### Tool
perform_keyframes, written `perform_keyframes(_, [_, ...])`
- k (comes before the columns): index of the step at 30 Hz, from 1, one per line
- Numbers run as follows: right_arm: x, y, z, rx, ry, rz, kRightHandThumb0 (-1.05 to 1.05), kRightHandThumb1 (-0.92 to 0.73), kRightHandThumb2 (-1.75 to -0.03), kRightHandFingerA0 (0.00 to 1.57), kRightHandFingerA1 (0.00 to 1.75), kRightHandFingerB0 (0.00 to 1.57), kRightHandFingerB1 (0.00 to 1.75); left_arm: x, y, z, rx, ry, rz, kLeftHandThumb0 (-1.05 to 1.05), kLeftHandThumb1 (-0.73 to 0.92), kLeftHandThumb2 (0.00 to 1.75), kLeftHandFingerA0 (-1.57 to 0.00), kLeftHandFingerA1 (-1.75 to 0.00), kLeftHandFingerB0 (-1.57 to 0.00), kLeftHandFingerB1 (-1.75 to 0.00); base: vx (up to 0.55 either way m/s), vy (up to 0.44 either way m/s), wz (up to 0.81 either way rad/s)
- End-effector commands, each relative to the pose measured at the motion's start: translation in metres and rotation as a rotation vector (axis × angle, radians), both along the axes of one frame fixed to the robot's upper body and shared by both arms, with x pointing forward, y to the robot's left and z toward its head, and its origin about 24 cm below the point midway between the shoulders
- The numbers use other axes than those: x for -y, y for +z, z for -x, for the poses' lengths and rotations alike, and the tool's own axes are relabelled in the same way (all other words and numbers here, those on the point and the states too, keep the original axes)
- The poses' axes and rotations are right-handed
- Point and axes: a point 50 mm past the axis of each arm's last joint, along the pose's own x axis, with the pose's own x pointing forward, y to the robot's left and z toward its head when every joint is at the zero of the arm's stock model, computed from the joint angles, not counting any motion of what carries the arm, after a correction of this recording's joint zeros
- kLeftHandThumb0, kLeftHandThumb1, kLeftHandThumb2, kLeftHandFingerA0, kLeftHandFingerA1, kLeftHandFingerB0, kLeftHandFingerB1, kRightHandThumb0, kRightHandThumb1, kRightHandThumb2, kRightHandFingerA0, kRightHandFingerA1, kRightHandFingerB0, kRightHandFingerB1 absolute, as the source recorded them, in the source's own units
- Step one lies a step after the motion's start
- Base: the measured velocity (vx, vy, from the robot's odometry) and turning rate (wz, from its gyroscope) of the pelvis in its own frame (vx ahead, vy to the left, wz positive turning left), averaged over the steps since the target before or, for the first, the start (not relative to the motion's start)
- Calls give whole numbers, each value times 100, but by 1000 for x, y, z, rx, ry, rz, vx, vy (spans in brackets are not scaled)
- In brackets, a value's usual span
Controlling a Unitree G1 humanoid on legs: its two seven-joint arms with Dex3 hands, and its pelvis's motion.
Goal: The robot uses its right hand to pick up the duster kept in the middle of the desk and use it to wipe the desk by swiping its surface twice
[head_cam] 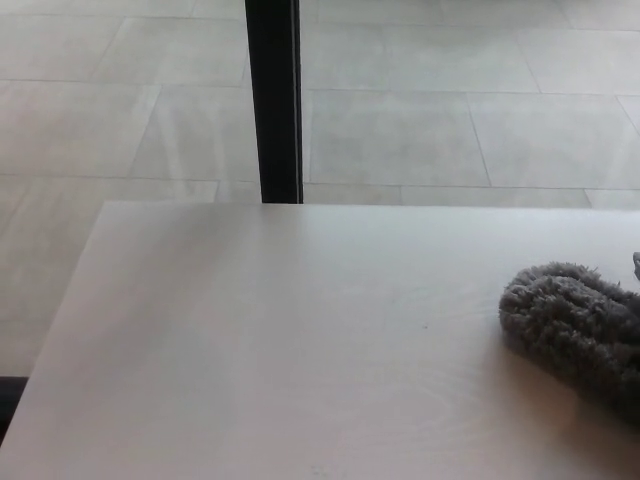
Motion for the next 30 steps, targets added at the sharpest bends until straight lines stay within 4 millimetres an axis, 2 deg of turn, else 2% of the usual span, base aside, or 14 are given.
perform_keyframes(1, [18,46,0,-22,-23,-211,-105,-92,-78,0,0,0,0,-15,12,3,24,15,-29,-77,89,68,-37,-61,-38,-47,0,0,0])
perform_keyframes(6, [32,76,14,71,-29,-343,-104,-84,-102,0,0,0,0,-15,12,6,19,18,-34,-75,89,67,-40,-61,-41,-47,0,0,0])
perform_keyframes(7, [44,93,22,159,-33,-391,-105,-92,-81,0,0,0,0,-15,13,6,26,0,-47,-76,89,66,-40,-64,-40,-50,0,0,0])
perform_keyframes(9, [56,104,32,244,-39,-491,-101,-92,-76,0,0,0,0,-15,12,7,25,4,-43,-76,89,67,-41,-64,-40,-50,0,0,0])
perform_keyframes(10, [63,111,39,301,-42,-543,-98,-76,-120,0,20,0,5,-15,11,8,20,9,-40,-74,90,67,-42,-62,-41,-47,0,0,0])
perform_keyframes(15, [95,137,76,478,-102,-659,-96,-82,-113,0,17,8,11,-15,10,10,14,31,-30,-75,89,67,-46,-62,-45,-49,0,0,0])
perform_keyframes(17, [118,142,102,551,-176,-680,-85,-74,-112,0,31,8,32,-16,10,11,14,29,-27,-75,88,66,-40,-61,-40,-45,0,0,0])
perform_keyframes(19, [140,135,131,601,-260,-714,-99,-77,-113,0,29,9,38,-15,9,12,4,15,-31,-75,90,67,-39,-61,-40,-45,0,0,0])
perform_keyframes(20, [155,124,154,624,-332,-716,-98,-69,-86,0,37,9,50,-14,8,13,2,15,-33,-74,90,67,-42,-63,-42,-47,0,0,0])
perform_keyframes(21, [163,118,168,636,-387,-714,-96,-88,-67,0,40,10,54,-14,8,12,3,18,-34,-74,90,67,-45,-63,-46,-48,0,0,0])
perform_keyframes(22, [172,112,182,651,-454,-713,-105,-74,-112,0,40,12,56,-13,8,12,4,21,-34,-73,90,67,-44,-63,-46,-48,0,0,0])
perform_keyframes(27, [203,83,235,706,-718,-763,-99,-72,-113,0,43,14,59,-16,8,16,-1,34,-29,-75,89,66,-43,-62,-44,-49,0,0,0])
perform_keyframes(28, [211,72,254,734,-792,-790,-94,-90,-67,0,48,9,59,-16,8,17,-6,38,-27,-75,89,67,-45,-63,-45,-49,0,0,0])
perform_keyframes(30, [218,55,274,779,-867,-823,-91,-89,-67,0,78,8,64,-16,7,18,-17,40,-29,-75,89,67,-43,-61,-41,-46,0,0,0])
